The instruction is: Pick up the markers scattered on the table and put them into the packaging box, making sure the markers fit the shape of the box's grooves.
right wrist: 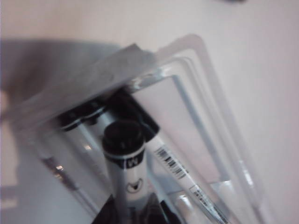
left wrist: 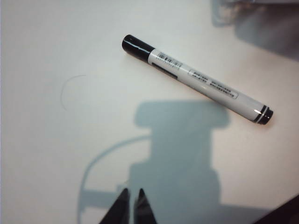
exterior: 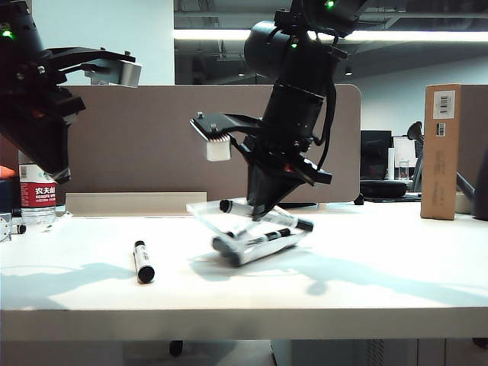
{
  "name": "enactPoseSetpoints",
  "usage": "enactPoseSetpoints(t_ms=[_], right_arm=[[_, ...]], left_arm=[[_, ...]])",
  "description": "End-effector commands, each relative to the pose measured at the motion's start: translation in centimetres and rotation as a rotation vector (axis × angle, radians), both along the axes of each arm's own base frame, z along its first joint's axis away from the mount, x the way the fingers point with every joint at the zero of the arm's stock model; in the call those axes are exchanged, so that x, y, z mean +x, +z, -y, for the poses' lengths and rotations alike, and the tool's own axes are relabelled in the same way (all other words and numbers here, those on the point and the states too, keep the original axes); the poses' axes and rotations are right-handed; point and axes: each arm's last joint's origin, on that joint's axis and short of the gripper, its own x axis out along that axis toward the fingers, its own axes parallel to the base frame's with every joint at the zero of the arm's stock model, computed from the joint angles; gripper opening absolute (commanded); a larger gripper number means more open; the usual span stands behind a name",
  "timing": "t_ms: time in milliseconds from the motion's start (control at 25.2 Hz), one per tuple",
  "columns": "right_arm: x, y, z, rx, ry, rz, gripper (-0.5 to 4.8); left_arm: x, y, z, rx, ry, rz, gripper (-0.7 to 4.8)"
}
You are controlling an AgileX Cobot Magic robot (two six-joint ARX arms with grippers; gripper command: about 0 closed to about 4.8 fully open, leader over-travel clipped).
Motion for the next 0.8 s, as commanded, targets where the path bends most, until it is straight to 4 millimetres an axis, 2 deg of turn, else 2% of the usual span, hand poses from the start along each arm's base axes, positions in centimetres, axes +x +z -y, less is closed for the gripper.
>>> enactPoseSetpoints(t_ms=[40, 358, 795], right_arm=[[0.0, 0.2, -0.1, -0.028, 0.065, 0.042, -0.05], [0.3, 1.0, -0.5, -0.037, 0.040, 0.143, -0.05], [-1.6, 1.1, -2.5, 0.032, 0.149, 0.083, -0.05]], left_arm=[[0.1, 0.3, 0.1, -0.001, -0.009, 0.022, 0.22], [0.1, 0.3, 0.1, -0.001, -0.009, 0.020, 0.22], [0.0, 0.3, 0.0, 0.008, -0.006, 0.012, 0.22]])
